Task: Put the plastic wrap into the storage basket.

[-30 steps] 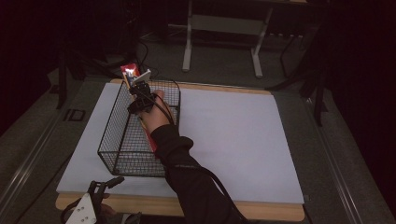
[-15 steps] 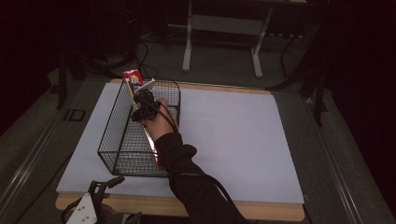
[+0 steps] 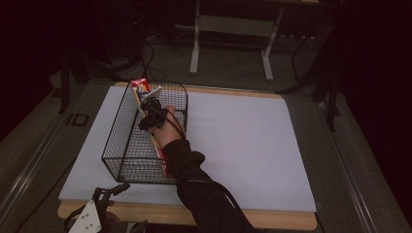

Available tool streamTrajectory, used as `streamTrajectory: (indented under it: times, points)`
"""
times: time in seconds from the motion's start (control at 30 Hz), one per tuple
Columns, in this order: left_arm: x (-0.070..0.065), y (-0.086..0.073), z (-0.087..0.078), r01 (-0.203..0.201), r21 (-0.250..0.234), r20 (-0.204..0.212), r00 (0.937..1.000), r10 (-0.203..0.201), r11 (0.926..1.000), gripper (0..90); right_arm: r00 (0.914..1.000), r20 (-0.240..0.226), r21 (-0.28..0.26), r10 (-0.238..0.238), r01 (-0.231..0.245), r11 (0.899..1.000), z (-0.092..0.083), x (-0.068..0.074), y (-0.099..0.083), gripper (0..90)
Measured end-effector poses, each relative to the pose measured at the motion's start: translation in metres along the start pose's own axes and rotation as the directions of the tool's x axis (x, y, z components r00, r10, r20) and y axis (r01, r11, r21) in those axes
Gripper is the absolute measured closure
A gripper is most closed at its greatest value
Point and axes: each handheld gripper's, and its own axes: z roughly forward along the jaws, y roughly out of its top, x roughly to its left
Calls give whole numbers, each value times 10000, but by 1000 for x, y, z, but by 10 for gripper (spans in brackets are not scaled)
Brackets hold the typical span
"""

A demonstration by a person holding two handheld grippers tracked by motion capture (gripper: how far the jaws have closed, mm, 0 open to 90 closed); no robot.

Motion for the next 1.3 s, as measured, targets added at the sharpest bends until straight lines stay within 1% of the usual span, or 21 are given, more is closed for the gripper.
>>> streamTrajectory:
  times: [0.1,0.23,0.27,0.33,0.4,0.43,0.5,0.57,0.6,0.63,0.7,0.73,0.83,0.9,0.93,0.97,1.0,1.1,1.2,1.3]
  points:
    - [0,0,1,-58,58,28,10000,58,10000,1,9999,100,-75,-108,109,9999,0,2,-1,378]
    - [0,0,1,2,37,43,10000,-2,10000,1,9998,112,-250,-183,185,9995,0,2,-3,366]
    - [0,0,1,3,37,42,10000,-3,10000,1,9998,62,-319,-179,181,9993,0,2,-4,349]
    - [0,0,1,-15,42,48,10000,15,10000,1,9999,-85,-603,-137,131,9981,-4,0,-4,283]
    - [0,0,1,-15,49,52,10000,15,10000,1,9984,-457,-490,-331,308,9983,-7,-1,-4,201]
    - [0,0,1,-8,42,46,10000,7,10000,1,9981,-439,-618,-441,414,9972,-10,-2,-5,202]
    - [0,0,2,-21,57,58,10000,20,10000,1,9980,-448,-868,-445,404,9954,-15,-5,-6,186]
    - [0,0,2,-38,88,60,10000,38,10000,1,9956,-822,-970,-441,361,9946,-18,-9,-8,137]
    - [0,0,2,-46,90,63,10000,45,9999,1,9945,-916,-1055,-502,404,9936,-20,-11,-9,125]
    - [0,0,2,-67,100,66,10000,67,9999,1,9941,-909,-1191,-596,486,9917,-22,-13,-11,129]
    - [0,-1,3,-68,142,63,10000,68,9999,1,9915,-921,-1295,-919,795,9884,-25,-18,-16,113]
    - [0,-1,3,-71,172,70,10000,70,9998,1,9907,-958,-1359,-970,836,9872,-27,-20,-18,114]
    - [-1,-1,3,-70,183,70,10000,69,9998,1,9883,-1214,-1525,-926,737,9856,-35,-29,-25,132]
    - [-1,-1,4,-80,205,75,9999,79,9998,1,9849,-1411,-1693,-999,754,9827,-41,-34,-29,141]
    - [-1,-1,4,-91,220,77,9999,90,9997,1,9813,-1601,-1885,-1068,758,9791,-45,-38,-32,144]
    - [-1,-1,4,-85,226,79,9999,84,9997,1,9801,-1675,-1956,-1067,730,9780,-48,-41,-33,146]
    - [-1,-1,5,-82,240,82,9999,80,9997,1,9779,-1729,-2132,-1173,791,9738,-53,-44,-36,154]
    - [-1,-1,5,-111,290,85,9999,109,9995,1,9762,-1695,-2477,-1351,905,9646,-67,-52,-42,154]
    - [-1,-1,6,-144,353,68,9999,141,9993,1,9742,-1670,-2658,-1517,1037,9584,-77,-60,-46,149]
    - [-1,-1,6,-120,337,-12,9999,120,9994,1,9737,-1518,-2862,-1699,1213,9505,-87,-70,-54,143]
